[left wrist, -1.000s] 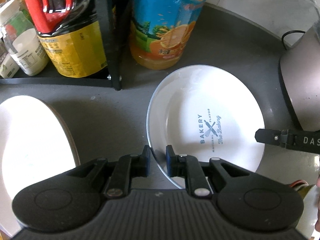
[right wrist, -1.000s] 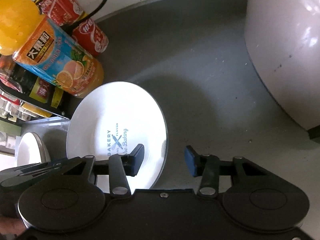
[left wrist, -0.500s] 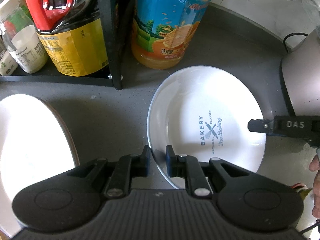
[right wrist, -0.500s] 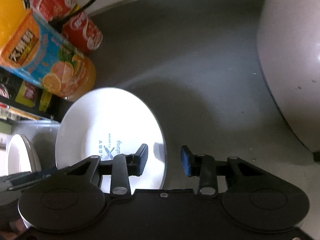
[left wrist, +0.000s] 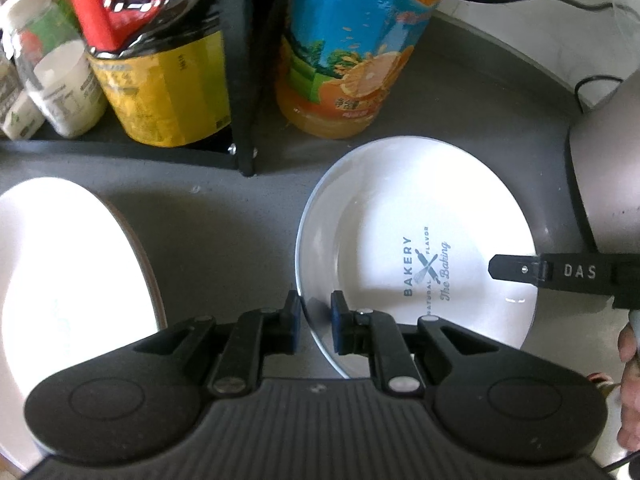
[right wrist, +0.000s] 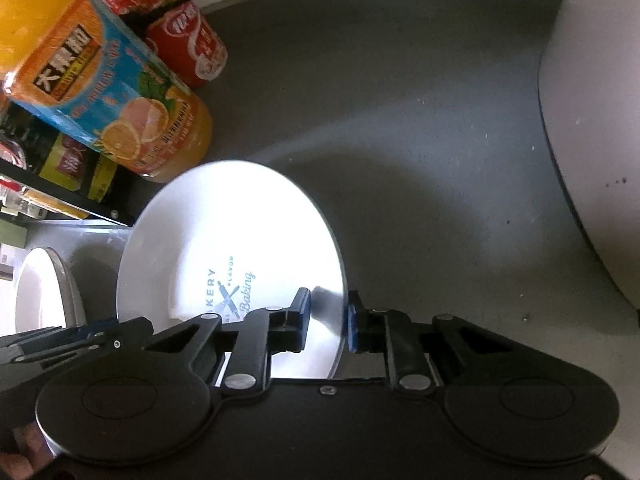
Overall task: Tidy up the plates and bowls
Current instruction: 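Lift the 'BAKERY' plate with both grippers over the 'Sweet' plate, then lower the 'BAKERY' plate onto the 'Sweet' plate with both grippers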
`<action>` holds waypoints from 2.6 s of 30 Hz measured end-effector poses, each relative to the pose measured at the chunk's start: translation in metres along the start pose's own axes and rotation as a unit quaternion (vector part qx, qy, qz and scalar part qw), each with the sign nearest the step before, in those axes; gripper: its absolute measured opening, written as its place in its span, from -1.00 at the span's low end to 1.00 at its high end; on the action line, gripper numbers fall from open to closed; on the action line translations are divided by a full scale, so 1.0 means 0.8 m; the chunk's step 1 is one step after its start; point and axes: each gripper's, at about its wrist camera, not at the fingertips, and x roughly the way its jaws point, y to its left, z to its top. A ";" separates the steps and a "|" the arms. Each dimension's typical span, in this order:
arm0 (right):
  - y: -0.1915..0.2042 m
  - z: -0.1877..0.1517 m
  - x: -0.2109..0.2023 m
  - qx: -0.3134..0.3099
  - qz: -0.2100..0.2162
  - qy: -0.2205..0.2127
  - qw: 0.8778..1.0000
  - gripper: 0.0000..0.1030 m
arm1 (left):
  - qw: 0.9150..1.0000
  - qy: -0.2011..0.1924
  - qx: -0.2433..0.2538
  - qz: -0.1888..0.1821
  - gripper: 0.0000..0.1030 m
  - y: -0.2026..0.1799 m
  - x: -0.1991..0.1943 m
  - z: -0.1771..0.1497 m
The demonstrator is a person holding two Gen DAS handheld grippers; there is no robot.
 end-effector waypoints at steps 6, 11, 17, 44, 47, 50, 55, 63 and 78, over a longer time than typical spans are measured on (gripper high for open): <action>0.007 -0.004 -0.017 -0.007 0.003 -0.015 1.000 -0.70 | 1.000 -0.017 -0.003 0.000 -0.74 0.005 -0.018 0.002; 0.014 -0.010 -0.030 -0.014 0.015 -0.022 1.000 -0.74 | 1.000 -0.023 -0.011 0.001 -0.75 0.015 -0.030 -0.001; 0.025 -0.025 -0.041 -0.022 0.034 -0.038 0.998 -0.77 | 0.999 -0.031 -0.025 -0.001 -0.76 0.030 -0.046 -0.008; 0.132 -0.056 -0.075 -0.076 0.101 -0.075 0.989 -0.78 | 0.991 -0.092 -0.101 0.012 -0.78 0.132 -0.149 -0.044; 0.150 -0.058 -0.074 -0.090 0.102 -0.076 0.988 -0.78 | 0.989 -0.095 -0.112 0.014 -0.78 0.146 -0.152 -0.048; 0.170 -0.058 -0.070 -0.101 0.105 -0.075 0.986 -0.78 | 0.988 -0.095 -0.121 0.020 -0.78 0.163 -0.154 -0.052; 0.191 -0.062 -0.064 -0.116 0.110 -0.069 0.985 -0.78 | 0.985 -0.097 -0.138 0.027 -0.78 0.190 -0.158 -0.058; 0.221 -0.068 -0.049 -0.133 0.110 -0.059 0.983 -0.78 | 0.983 -0.090 -0.154 0.035 -0.78 0.225 -0.158 -0.069; 0.247 -0.080 -0.019 -0.146 0.106 -0.037 0.983 -0.78 | 0.984 -0.066 -0.160 0.048 -0.78 0.257 -0.140 -0.079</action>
